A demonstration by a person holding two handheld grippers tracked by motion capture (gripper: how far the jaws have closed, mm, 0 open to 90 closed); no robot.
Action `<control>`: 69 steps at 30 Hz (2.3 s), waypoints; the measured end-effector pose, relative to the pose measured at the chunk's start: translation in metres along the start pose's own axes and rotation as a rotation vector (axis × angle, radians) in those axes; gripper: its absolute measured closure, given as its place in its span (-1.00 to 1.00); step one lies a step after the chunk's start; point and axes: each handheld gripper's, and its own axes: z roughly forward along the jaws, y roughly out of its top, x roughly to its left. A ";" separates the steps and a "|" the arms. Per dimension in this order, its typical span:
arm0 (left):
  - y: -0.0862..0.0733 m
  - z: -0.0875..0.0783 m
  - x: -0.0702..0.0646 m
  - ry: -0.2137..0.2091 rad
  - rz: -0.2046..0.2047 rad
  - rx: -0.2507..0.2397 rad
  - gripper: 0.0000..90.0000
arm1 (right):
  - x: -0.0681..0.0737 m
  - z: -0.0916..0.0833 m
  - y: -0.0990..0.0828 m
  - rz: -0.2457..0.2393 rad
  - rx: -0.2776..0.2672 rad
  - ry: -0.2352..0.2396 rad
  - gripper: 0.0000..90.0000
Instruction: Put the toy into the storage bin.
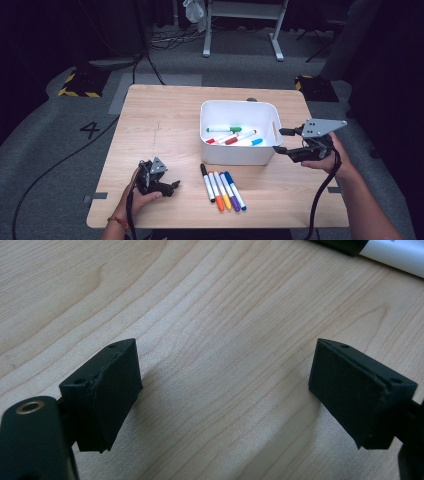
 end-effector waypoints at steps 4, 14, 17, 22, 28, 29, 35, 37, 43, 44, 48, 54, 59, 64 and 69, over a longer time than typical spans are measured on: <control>0.000 0.000 0.000 0.000 0.000 0.000 -0.70 | 0.014 -0.001 -0.011 0.041 -0.027 0.016 -0.18; 0.000 0.000 0.000 0.001 0.002 0.000 -0.70 | 0.049 0.012 -0.038 0.059 -0.011 0.054 -0.31; 0.000 0.000 0.000 0.001 0.002 0.000 -0.70 | 0.058 0.022 -0.045 0.056 0.011 0.050 -0.35; 0.000 0.000 0.000 0.001 0.002 -0.001 -0.70 | 0.073 0.046 -0.060 0.073 0.053 0.081 -0.35; 0.000 0.000 0.000 0.001 0.002 0.000 -0.70 | 0.089 0.078 -0.070 0.070 0.101 0.134 -0.33; 0.000 0.000 0.000 0.001 0.002 0.000 -0.70 | 0.091 0.083 -0.070 0.071 0.105 0.142 -0.33; 0.000 0.000 0.000 0.001 0.002 0.000 -0.70 | 0.098 0.112 -0.069 0.081 0.134 0.160 -0.29; 0.000 0.000 0.000 0.001 0.002 0.000 -0.70 | 0.099 0.122 -0.067 0.080 0.144 0.161 -0.27; 0.000 0.000 0.000 0.001 0.002 -0.001 -0.70 | 0.097 0.139 -0.068 0.096 0.176 0.131 -0.23; 0.000 0.000 0.000 0.001 0.002 0.000 -0.70 | 0.096 0.141 -0.070 0.104 0.177 0.137 -0.22; 0.000 0.000 0.000 0.000 0.002 0.000 -0.70 | 0.094 0.143 -0.074 0.108 0.199 0.119 -0.20; 0.000 0.000 0.000 0.000 0.001 0.000 -0.70 | 0.083 0.140 -0.080 0.159 0.215 0.080 -0.10; 0.000 0.000 0.000 0.000 0.001 0.000 -0.70 | 0.075 0.142 -0.083 0.203 0.221 0.033 0.02; 0.000 0.000 0.000 0.001 0.002 0.000 -0.70 | 0.071 0.144 -0.087 0.233 0.221 0.025 0.32; 0.000 0.000 0.000 0.001 0.003 -0.001 -0.70 | 0.070 0.140 -0.089 0.213 0.214 0.049 0.65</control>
